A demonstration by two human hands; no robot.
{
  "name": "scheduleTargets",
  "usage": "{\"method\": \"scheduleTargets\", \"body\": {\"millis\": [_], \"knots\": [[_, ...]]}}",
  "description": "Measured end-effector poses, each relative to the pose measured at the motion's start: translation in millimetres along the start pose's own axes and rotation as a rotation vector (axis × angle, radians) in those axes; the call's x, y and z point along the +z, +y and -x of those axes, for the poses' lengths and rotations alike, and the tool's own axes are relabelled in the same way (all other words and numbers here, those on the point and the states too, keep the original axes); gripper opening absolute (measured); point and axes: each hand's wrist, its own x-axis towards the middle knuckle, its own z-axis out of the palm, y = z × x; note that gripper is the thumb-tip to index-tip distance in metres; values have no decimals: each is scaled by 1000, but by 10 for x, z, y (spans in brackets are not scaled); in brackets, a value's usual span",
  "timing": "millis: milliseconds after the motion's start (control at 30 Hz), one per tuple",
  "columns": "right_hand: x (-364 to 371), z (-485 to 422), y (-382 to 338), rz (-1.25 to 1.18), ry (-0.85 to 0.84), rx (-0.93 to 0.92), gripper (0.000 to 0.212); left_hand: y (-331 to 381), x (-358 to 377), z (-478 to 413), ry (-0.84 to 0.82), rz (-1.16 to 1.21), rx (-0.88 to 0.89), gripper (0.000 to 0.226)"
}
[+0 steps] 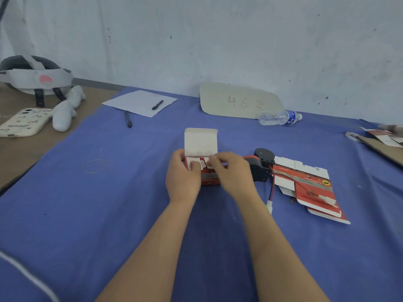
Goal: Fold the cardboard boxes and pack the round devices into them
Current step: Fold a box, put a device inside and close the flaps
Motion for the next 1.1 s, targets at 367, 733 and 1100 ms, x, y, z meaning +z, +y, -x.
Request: {"method": "scheduleTargets", "body": {"millis": [367, 733, 1100], "knots": [[30, 23, 67, -247, -91, 100, 48, 19, -104, -33, -125, 264, -38, 36], [-159, 25, 220, -223, -293, 60, 42, 119, -134, -19, -228, 382, -163, 29], [-125, 3, 278, -302, -129, 55, 31, -56, -50, -12, -199, -140, 244, 31]]}}
